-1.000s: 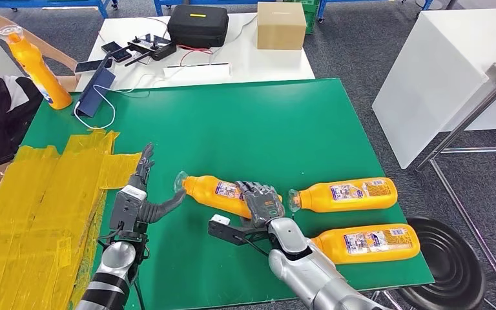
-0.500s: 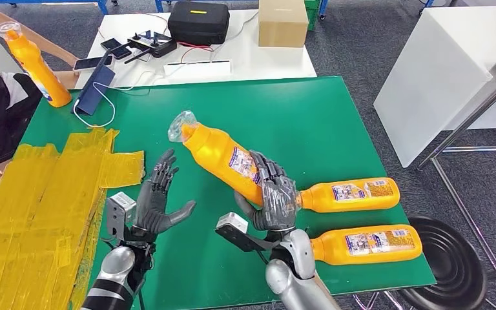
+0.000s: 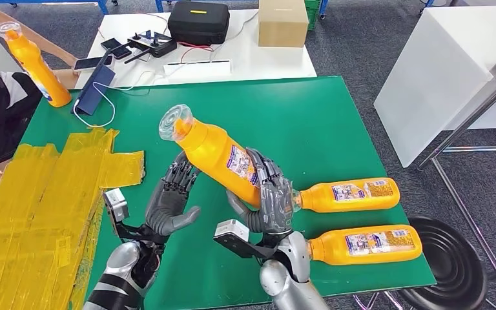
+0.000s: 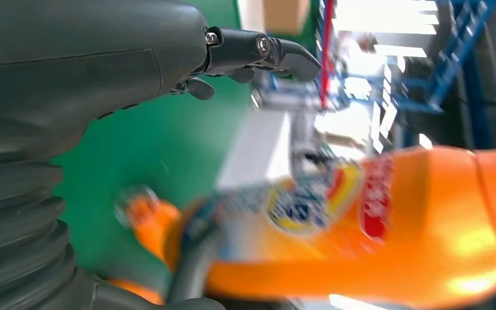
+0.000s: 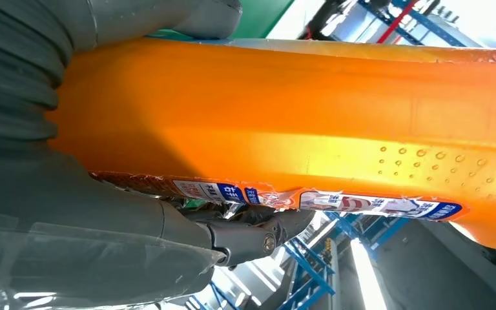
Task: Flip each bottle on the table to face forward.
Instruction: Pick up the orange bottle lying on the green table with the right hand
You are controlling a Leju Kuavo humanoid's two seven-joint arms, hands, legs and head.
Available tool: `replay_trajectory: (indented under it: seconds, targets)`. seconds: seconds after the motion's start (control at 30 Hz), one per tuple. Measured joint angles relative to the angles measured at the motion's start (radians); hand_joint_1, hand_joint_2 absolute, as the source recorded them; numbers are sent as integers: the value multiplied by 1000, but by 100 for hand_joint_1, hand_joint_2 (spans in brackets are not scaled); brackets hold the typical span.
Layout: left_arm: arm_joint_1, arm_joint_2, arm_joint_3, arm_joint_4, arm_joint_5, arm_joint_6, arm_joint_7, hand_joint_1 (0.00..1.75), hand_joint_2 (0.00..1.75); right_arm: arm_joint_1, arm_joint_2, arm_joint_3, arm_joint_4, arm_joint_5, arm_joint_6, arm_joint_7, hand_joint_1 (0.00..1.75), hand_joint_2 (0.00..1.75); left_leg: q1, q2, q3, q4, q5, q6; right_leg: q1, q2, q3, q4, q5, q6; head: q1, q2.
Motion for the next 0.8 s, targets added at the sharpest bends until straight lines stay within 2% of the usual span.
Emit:
replay_trajectory:
  seconds: [0.2,0.53,0.8]
  targets:
    - [-22,2,-53,-1,92,-46,21,0,175,-7,29,17,56,-27,12,-28,175,175,0,0,0,0,0,0,0,0,0,0,0,0,0,0]
    - [-45,21,-77,-1,139,-22,35,0,175,-56,53,109,261,-33,85,-42,175,175,0,0,0,0,0,0,0,0,0,0,0,0,0,0]
    - [-45,44,-71,7,140,15,35,0,175,-104,64,184,386,-18,90,-41,175,175,0,1,0,0,0,0,0,0,0,0,0,0,0,0]
